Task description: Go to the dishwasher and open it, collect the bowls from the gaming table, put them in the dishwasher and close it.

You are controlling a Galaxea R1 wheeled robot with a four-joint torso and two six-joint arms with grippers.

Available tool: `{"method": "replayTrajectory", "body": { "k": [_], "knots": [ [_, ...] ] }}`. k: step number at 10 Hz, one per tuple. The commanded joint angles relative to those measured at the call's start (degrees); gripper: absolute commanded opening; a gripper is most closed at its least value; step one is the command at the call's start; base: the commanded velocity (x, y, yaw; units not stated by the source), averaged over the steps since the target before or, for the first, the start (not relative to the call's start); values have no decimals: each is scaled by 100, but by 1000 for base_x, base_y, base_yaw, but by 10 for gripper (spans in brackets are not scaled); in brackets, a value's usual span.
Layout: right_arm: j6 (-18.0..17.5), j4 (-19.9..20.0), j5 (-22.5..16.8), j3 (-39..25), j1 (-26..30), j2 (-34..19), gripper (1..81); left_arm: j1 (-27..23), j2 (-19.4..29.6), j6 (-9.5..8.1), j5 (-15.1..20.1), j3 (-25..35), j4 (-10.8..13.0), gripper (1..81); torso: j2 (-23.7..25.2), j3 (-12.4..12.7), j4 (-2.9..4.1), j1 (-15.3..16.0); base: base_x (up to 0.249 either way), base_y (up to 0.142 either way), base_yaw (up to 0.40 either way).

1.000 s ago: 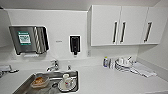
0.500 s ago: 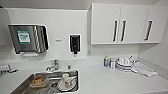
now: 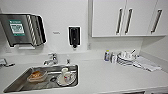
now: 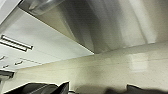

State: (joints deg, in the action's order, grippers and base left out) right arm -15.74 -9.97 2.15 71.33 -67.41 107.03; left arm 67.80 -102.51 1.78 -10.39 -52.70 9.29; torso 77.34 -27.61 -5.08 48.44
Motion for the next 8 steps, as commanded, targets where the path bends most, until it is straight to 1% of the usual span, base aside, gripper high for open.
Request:
{"method": "replayTrajectory", "body": {
  "k": [1,2,4,6,7,8],
  "knots": [
    [-96,74,-127,-463,698,-487,811,-413,309,51,89,111,117,811,-13,2,0,-7,0,0,0],
    [-253,66,-195,-559,855,-592,811,-421,301,51,72,93,117,811,136,-24,0,83,0,0,0],
    [-552,48,-645,-709,1216,-698,811,-429,213,51,54,76,117,811,218,-50,0,133,0,0,0],
    [-859,56,-800,-700,1532,-672,811,-482,134,51,37,-12,117,811,212,-53,0,133,0,0,0],
    [-1019,57,-1076,-727,1769,-645,811,-535,107,51,45,-21,126,811,214,-53,-2,133,0,0,0],
    [-1297,48,-1407,-735,1989,-593,811,-597,81,51,63,-13,187,811,214,-55,0,133,0,0,0]
  ]
}}
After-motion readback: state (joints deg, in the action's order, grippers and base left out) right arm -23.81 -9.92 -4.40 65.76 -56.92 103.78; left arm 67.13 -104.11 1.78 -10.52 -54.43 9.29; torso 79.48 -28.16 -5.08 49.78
